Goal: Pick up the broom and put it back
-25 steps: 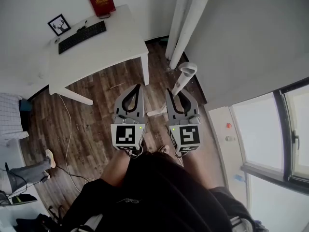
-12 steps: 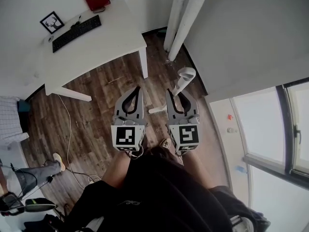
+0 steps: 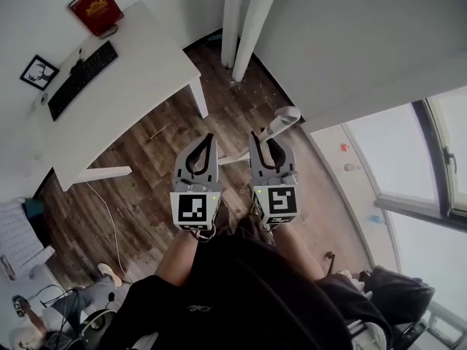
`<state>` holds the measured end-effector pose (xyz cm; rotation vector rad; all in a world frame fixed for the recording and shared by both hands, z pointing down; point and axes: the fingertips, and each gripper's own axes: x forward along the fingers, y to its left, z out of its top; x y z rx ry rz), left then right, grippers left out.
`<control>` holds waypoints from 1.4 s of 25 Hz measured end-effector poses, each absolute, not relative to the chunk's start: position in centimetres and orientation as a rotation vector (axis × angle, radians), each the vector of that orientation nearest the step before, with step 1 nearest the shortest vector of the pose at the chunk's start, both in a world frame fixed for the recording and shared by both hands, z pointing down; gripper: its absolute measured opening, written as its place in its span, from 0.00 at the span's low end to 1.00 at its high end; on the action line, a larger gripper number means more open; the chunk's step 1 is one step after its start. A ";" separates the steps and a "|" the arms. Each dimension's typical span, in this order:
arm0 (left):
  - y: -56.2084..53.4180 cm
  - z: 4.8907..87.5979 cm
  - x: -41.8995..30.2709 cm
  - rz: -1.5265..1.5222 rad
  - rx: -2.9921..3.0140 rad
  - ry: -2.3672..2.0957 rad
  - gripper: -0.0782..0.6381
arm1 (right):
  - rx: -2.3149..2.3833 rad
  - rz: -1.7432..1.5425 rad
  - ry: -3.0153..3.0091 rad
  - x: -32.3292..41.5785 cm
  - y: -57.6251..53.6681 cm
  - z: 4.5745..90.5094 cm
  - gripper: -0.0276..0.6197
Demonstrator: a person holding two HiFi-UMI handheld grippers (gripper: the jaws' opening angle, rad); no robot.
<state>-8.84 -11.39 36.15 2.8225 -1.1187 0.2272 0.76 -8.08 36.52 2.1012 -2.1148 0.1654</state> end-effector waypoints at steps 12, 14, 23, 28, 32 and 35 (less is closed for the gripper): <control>-16.5 35.6 -6.2 0.243 2.952 -0.794 0.11 | 2.410 0.202 -1.807 4.3 -10.8 36.3 0.20; -16.2 35.6 -5.1 0.250 2.959 -0.755 0.11 | 2.457 0.222 -1.761 5.6 -10.6 37.1 0.20; -17.8 42.0 -1.1 0.354 2.882 -0.644 0.11 | 2.501 0.289 -1.635 11.3 -11.7 41.7 0.20; -19.4 43.9 3.3 0.390 2.891 -0.647 0.11 | 2.506 0.319 -1.590 15.8 -12.0 44.4 0.20; -20.1 45.9 7.2 0.468 2.892 -0.624 0.11 | 2.550 0.366 -1.520 19.6 -11.8 47.0 0.20; -20.2 47.6 10.1 0.526 2.881 -0.588 0.11 | 2.578 0.397 -1.462 22.2 -11.7 48.5 0.20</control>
